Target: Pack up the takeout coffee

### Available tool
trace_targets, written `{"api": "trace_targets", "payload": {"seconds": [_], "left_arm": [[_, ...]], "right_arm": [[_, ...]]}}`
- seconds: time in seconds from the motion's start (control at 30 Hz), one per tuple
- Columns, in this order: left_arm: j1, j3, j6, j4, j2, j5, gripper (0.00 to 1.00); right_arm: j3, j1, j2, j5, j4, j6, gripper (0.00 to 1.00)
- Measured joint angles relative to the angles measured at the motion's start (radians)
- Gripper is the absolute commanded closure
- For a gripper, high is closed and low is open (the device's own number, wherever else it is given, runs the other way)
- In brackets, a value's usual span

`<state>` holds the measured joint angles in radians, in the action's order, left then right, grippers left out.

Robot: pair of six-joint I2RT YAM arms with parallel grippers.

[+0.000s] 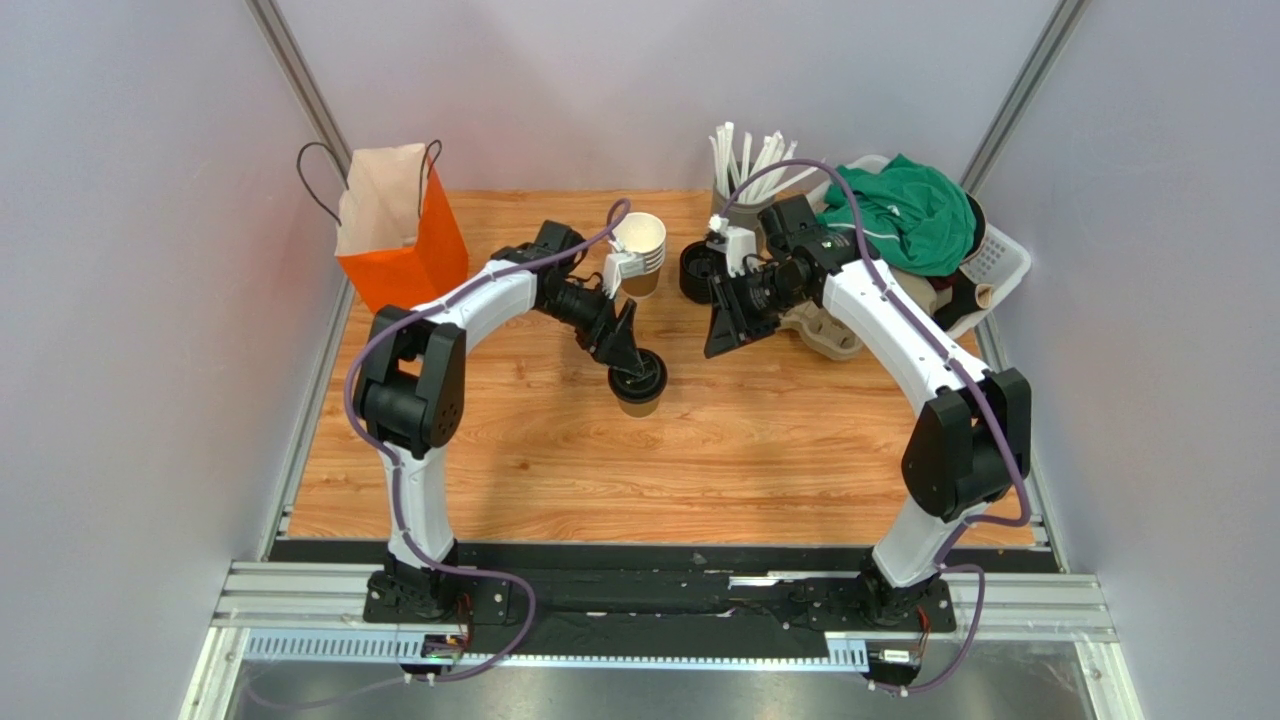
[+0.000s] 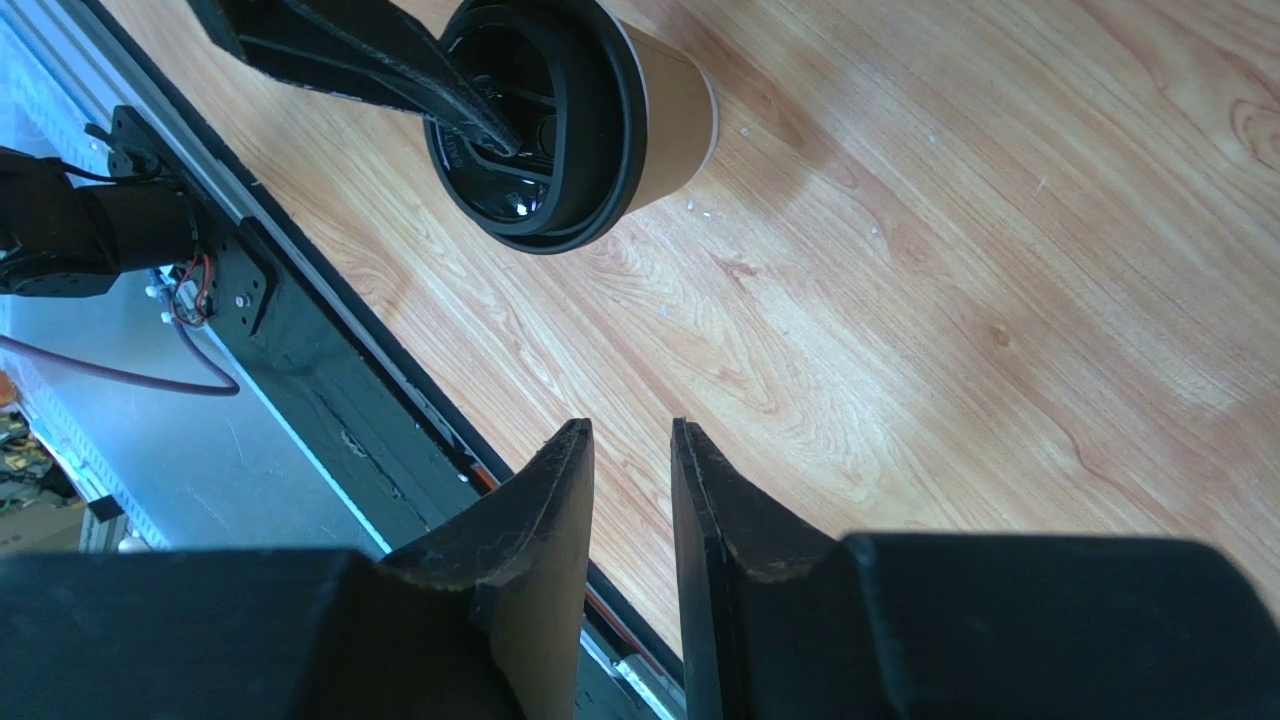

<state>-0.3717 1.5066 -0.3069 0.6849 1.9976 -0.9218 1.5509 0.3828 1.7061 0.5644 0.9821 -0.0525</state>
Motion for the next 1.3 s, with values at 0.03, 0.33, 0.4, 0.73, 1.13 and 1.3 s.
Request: {"api": "trace_targets", "payload": {"seconds": [0.03, 0.33, 0.4, 0.73, 1.13, 1.3], "left_arm": [[0.003, 0.0, 0.002, 0.001, 0.004, -0.013, 0.23], [0.027, 0.007, 0.023, 0.012, 0.053, -0.144, 0.45], [0.032, 0.007, 0.03, 0.01, 0.058, -0.159, 0.5], [0.035, 0.013, 0.056, 0.006, 0.069, -0.17, 0.53], [0.027, 0.0, 0.063, -0.009, 0.048, -0.138, 0.5], [0.02, -0.006, 0.063, -0.014, 0.037, -0.122, 0.5]], "right_arm": [[0.0, 0.0, 0.0, 0.007, -0.001, -0.001, 0.71], [-0.015, 0.005, 0.023, 0.063, -0.031, -0.004, 0.71], [-0.013, 0.01, 0.045, 0.064, -0.042, 0.0, 0.71], [0.042, 0.04, 0.187, 0.051, -0.101, 0.056, 0.71], [0.08, 0.041, 0.301, 0.138, -0.141, 0.109, 0.71], [0.08, 0.035, 0.323, 0.192, -0.146, 0.112, 0.71]]}}
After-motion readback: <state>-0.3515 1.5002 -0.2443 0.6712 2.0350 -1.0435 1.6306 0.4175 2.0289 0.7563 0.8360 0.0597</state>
